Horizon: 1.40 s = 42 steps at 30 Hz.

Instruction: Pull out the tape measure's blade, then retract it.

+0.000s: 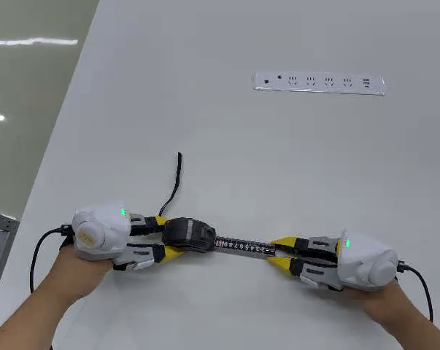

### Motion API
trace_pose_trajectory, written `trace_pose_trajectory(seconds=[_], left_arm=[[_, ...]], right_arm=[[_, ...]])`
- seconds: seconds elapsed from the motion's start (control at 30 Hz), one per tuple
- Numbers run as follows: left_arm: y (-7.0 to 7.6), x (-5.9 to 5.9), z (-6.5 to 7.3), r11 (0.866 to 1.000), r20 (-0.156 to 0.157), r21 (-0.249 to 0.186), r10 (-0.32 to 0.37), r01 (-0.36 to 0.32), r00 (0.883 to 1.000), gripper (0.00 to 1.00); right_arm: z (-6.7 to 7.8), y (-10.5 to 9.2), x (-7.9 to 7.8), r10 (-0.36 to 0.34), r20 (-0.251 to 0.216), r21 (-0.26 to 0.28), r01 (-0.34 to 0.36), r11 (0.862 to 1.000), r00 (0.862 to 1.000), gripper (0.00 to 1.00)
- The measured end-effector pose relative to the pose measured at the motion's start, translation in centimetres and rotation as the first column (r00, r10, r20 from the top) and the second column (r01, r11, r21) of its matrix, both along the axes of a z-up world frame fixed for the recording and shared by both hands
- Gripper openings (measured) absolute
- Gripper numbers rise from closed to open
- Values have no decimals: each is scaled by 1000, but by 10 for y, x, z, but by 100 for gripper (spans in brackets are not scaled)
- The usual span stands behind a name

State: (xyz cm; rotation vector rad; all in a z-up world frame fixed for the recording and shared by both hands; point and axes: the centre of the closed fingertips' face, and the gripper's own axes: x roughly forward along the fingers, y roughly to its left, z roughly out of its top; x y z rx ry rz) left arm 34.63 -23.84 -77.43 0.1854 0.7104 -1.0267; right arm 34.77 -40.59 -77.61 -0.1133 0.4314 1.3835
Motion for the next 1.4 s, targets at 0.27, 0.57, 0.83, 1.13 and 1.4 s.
trace_pose_trajectory(seconds=[0.27,0.57,0.83,1.13,1.4], left_arm=[[0,0,0,1000,0,-2,2,-2,1000,25],[0,-1,0,1000,-1,-4,6,-6,1000,25],[1,0,-1,1000,-2,-4,9,-9,1000,25],[1,-1,0,1000,-3,-3,12,-12,1000,25],[0,-1,0,1000,-2,-7,16,-16,1000,25]], right_arm=[[-2,-15,1,-14,-12,-2,14,1000,1000,10],[-2,-26,3,-29,-13,-4,29,1000,1000,10],[-2,-35,3,-34,-17,-4,34,999,999,10],[-1,-43,3,-45,-9,-8,45,999,999,10],[-2,-48,3,-51,-12,-8,51,999,999,10]])
